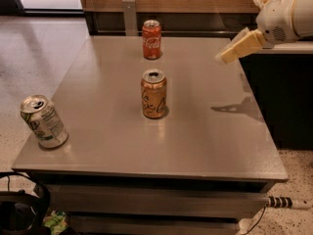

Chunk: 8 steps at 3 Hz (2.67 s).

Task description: Move coke can near 7up can

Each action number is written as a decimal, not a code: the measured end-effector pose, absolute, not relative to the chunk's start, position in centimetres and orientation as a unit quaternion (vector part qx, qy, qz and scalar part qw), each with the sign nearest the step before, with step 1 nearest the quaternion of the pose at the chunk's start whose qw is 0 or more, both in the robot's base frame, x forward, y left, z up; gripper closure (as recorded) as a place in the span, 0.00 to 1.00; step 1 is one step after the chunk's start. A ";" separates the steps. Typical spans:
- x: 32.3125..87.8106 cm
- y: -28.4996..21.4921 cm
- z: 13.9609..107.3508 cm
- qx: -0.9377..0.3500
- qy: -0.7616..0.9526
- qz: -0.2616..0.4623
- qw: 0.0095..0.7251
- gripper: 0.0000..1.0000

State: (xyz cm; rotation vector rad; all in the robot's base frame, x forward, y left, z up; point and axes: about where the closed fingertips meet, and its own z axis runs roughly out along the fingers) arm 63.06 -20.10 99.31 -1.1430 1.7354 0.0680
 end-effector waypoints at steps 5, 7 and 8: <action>79.7 -8.3 95.3 -0.368 0.712 0.159 0.577 0.00; 82.2 -5.5 93.2 -0.345 0.701 0.223 0.583 0.00; 82.5 -4.0 92.2 -0.344 0.698 0.238 0.582 0.00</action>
Offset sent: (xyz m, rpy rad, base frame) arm 0.0931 0.0758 -0.0030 0.0844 -0.0066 -0.0556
